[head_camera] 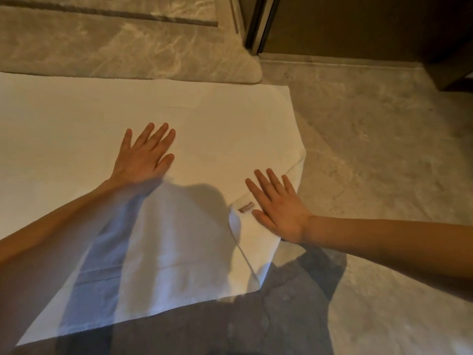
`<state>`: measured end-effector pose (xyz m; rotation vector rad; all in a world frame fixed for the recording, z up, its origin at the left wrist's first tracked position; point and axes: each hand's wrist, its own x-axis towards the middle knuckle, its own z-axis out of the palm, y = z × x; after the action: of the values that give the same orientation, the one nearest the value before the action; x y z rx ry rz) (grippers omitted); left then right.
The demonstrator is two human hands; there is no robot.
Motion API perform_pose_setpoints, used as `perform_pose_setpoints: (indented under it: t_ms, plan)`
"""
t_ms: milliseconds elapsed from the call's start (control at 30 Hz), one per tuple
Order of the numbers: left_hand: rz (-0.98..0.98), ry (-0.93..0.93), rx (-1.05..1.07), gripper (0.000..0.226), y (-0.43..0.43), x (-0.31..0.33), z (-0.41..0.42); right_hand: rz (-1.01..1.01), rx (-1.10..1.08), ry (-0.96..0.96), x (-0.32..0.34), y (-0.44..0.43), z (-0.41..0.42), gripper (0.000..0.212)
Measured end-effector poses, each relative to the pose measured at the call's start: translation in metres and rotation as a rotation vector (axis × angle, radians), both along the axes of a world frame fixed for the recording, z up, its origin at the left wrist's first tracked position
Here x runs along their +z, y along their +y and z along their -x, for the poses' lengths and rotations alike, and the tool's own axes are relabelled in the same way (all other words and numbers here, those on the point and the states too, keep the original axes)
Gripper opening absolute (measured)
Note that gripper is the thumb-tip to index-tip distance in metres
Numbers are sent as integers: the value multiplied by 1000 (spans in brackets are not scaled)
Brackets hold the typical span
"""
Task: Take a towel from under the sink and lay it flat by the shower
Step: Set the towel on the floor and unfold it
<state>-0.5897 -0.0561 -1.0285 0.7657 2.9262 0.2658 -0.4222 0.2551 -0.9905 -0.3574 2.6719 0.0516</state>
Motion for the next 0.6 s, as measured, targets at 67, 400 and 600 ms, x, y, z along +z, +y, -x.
perform_pose_setpoints:
  t_ms: [67, 400, 600]
  plan:
    - [-1, 3, -1, 63, -1, -1, 1, 18, 29, -13, 5, 14, -9, 67]
    - [-42, 5, -473, 61, 90, 15, -91, 307, 6, 18, 40, 7, 7, 48]
    - [-57, -39, -543, 59, 94, 4, -96, 426, 20, -77, 45, -12, 14, 23]
